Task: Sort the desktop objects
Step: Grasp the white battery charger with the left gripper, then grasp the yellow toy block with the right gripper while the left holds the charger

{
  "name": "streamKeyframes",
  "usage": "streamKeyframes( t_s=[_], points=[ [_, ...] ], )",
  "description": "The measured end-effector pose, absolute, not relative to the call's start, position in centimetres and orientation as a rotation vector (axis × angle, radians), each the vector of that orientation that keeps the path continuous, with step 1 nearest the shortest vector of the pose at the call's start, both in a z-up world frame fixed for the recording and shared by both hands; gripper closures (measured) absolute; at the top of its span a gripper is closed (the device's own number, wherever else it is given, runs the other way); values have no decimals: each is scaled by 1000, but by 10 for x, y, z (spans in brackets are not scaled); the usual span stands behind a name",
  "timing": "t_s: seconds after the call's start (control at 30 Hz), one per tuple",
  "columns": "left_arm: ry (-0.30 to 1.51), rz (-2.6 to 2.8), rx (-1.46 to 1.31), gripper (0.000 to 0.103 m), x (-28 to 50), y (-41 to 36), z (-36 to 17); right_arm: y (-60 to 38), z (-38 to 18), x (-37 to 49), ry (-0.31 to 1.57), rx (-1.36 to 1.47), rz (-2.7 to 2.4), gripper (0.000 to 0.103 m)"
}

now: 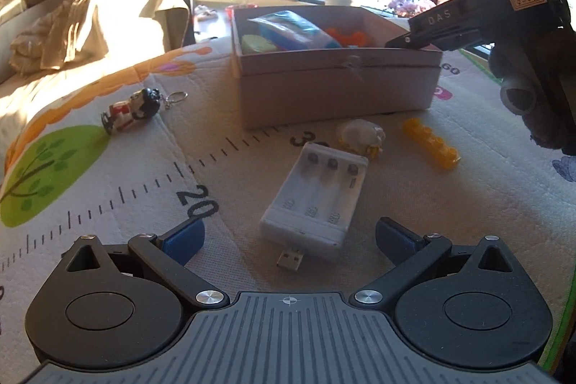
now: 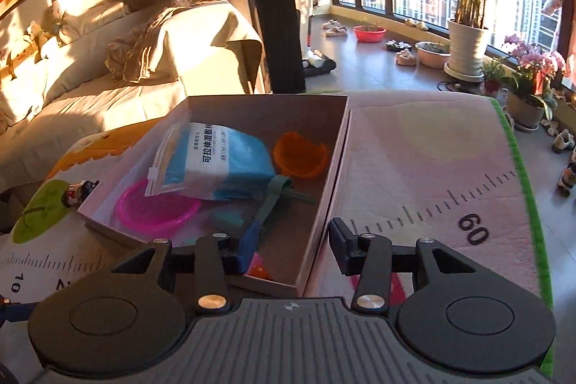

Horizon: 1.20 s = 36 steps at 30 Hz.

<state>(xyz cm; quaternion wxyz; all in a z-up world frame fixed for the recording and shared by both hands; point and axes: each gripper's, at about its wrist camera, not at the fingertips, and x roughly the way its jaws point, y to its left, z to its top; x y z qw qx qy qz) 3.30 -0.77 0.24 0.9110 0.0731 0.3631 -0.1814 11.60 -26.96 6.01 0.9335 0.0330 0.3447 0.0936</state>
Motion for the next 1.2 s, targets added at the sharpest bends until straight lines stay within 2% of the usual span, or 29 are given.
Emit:
streamKeyframes(
  t_s=[0.23,0.4,0.47,0.63,0.93,1.2],
  points=[
    [735,-373,157,2,34,-14,0,-292,73,75,660,158,183,58],
    [714,-393,157,25,32,-16,3,-320,78,32,655,177,125,55],
    [706,-400,163,39,29,-17,3,-325,74,21,682,180,116,55],
    [705,-391,159,49,21,-11,5,-304,55,5,761,185,198,49],
    [722,-310,157,48,0,20,9,-239,34,11,791,148,347,52],
    [733,-281,165,38,8,23,9,-202,40,0,741,24,422,52]
  ],
)
